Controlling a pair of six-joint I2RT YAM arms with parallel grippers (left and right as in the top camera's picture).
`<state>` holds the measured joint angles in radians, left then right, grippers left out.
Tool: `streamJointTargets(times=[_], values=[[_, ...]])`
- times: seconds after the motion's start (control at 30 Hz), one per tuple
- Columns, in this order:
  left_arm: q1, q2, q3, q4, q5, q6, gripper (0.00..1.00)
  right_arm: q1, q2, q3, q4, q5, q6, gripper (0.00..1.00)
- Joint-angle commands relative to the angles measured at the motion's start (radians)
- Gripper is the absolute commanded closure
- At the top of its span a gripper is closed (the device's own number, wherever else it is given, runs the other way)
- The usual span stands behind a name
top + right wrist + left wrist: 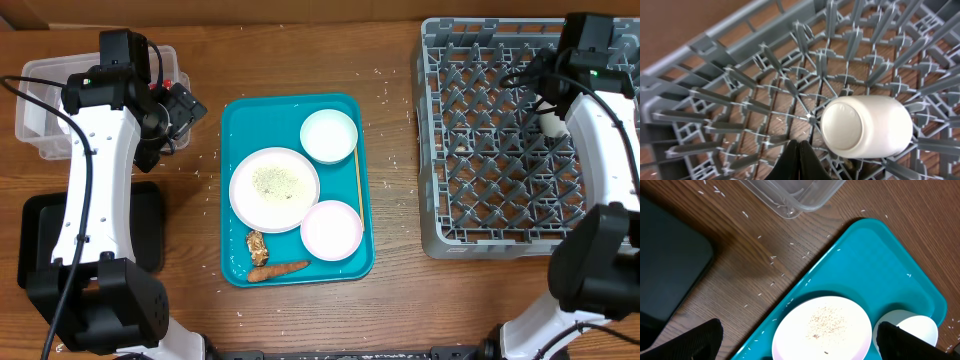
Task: Sort waste into correct bins and load items into the dishwasher
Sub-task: 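Lower the white cup into the rack and open the right gripper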
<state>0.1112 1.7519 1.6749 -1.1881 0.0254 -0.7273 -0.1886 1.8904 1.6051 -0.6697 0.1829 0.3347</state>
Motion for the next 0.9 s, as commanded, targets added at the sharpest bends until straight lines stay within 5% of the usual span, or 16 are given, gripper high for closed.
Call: streamJointTargets(times=[0.0,0.87], values=[[-0.008,-0.018,-0.005,0.000,-0.007,-0.006,0.00,-0.027,0.061,0.002,0.008,0.003,-0.009,0.96],[-0.008,-0.018,-0.005,0.000,-0.007,-0.006,0.00,-0.078,-0.003,0.008,-0.100,0.236,0.006,0.95]])
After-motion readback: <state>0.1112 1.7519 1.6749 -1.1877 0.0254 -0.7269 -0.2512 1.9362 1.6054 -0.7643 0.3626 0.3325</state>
